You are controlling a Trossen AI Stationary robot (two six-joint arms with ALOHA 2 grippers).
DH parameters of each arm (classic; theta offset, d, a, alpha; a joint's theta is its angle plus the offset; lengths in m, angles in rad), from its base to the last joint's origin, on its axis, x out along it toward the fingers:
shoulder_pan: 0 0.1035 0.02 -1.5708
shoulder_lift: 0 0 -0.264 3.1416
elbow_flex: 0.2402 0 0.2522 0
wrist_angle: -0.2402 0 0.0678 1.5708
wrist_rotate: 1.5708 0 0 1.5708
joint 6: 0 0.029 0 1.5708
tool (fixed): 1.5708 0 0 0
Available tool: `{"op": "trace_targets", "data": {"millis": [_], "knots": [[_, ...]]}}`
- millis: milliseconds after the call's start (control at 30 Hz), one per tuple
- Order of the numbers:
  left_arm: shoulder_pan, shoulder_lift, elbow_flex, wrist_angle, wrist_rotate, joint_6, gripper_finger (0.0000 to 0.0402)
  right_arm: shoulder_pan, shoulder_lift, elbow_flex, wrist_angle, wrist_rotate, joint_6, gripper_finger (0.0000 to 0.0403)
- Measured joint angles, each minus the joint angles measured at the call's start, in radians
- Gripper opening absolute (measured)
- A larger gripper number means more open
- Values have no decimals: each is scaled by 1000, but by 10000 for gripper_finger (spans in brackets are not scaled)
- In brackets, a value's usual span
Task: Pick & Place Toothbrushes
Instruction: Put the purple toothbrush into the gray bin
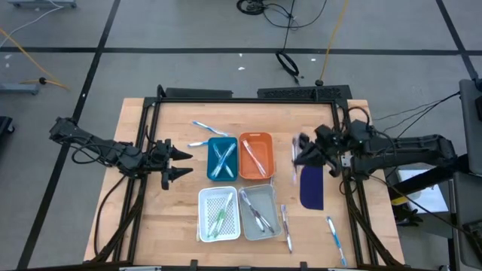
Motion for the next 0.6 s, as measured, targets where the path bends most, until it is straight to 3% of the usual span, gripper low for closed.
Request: {"op": "trace_targets", "data": {"millis": [267,600], "knots": [[0,0,0,0,0,-5,271,105,36,0,11,-3,487,4],[0,0,0,-1,0,-25,271,175,99,0,10,45,533,4]]}}
